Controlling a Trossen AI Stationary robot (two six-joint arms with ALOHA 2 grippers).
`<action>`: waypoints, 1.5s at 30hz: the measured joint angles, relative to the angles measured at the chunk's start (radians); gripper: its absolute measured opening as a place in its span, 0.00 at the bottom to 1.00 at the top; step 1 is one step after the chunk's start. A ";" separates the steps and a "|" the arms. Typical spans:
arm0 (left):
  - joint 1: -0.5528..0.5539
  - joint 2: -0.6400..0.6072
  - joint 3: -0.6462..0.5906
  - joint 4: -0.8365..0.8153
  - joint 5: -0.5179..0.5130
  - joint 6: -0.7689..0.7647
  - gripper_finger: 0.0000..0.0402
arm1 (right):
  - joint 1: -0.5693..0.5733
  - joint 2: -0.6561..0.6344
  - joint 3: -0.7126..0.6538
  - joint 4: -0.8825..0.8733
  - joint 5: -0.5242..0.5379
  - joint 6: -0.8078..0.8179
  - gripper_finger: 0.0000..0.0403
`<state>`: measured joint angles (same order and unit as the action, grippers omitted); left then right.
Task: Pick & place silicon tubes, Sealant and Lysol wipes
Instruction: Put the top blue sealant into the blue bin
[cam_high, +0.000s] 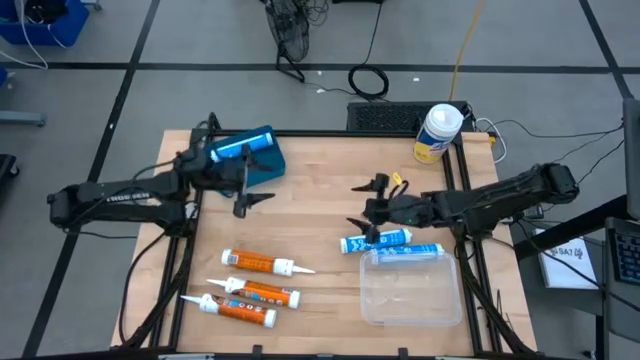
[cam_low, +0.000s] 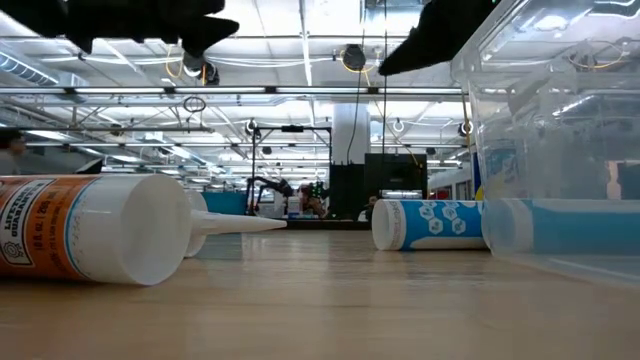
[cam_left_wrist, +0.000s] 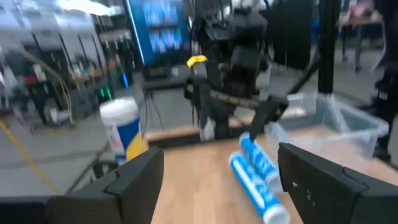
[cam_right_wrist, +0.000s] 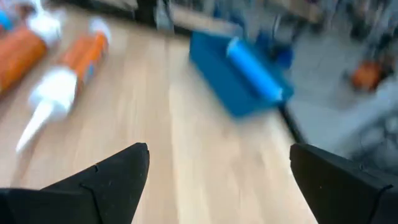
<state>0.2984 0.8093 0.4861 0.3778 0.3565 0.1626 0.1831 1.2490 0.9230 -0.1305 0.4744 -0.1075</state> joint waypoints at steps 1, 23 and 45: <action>-0.001 -0.007 -0.022 0.031 0.001 -0.008 0.77 | 0.012 0.009 0.051 -0.123 -0.004 0.058 0.90; 0.000 -0.004 -0.095 0.090 0.000 -0.011 0.78 | -0.052 0.085 -0.038 -0.656 -0.517 0.394 0.90; 0.000 -0.004 -0.095 0.091 0.000 0.016 0.80 | -0.095 0.001 -0.031 -0.560 -0.373 0.241 0.90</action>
<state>0.2985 0.8055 0.3908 0.4690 0.3561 0.1783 0.0880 1.2497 0.8921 -0.6900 0.1014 0.1337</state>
